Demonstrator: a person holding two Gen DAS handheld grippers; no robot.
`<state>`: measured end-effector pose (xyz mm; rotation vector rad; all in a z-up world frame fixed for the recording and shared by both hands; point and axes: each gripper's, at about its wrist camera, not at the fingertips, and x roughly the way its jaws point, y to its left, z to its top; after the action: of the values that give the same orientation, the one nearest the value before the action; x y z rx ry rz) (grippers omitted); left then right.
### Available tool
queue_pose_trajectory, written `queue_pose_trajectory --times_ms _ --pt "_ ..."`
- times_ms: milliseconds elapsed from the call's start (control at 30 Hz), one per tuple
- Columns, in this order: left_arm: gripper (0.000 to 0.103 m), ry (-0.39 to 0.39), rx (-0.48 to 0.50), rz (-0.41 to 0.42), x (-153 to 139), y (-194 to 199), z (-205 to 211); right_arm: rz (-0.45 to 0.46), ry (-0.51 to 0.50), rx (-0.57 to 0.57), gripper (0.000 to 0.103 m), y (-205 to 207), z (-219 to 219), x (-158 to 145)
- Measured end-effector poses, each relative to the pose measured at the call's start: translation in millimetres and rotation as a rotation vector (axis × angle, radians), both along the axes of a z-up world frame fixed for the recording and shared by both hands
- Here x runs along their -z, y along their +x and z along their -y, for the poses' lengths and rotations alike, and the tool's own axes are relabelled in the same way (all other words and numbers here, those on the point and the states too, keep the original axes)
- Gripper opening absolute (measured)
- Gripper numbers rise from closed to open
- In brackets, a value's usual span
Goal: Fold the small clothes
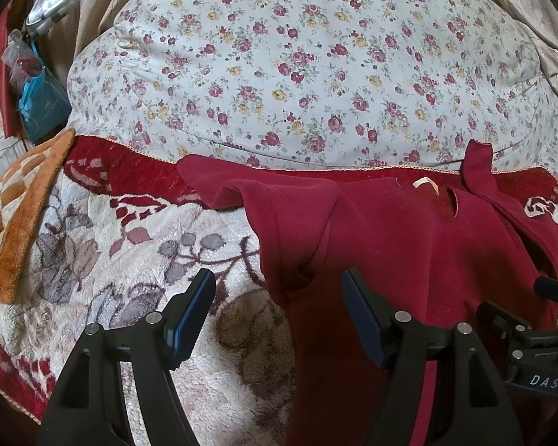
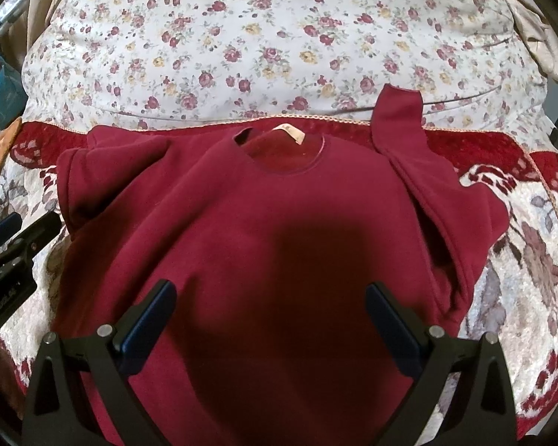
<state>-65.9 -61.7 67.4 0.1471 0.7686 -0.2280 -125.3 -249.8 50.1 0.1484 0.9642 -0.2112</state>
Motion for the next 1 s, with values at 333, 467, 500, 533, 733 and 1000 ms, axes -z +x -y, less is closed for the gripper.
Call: queue_pose_trajectory --times_ms 333,467,500,533,733,1000 --pt "0.049 -0.008 0.001 -0.009 4 0 0 -0.008 -0.003 0.005 0.103 2 3 -1" --pt "0.049 -0.010 0.000 -0.010 4 1 0 -0.009 -0.002 0.005 0.103 3 3 -1" --pt "0.049 -0.012 0.001 -0.010 4 1 0 -0.008 -0.002 0.006 0.103 3 3 -1" --pt "0.049 -0.011 0.001 -0.009 4 1 -1 -0.007 -0.003 0.007 0.103 3 3 -2" --pt "0.049 -0.004 -0.009 -0.015 4 4 -4 -0.004 -0.003 0.010 0.103 7 4 -1" --pt "0.049 -0.016 -0.036 -0.026 3 10 -11 -0.023 0.006 0.012 0.103 16 8 12"
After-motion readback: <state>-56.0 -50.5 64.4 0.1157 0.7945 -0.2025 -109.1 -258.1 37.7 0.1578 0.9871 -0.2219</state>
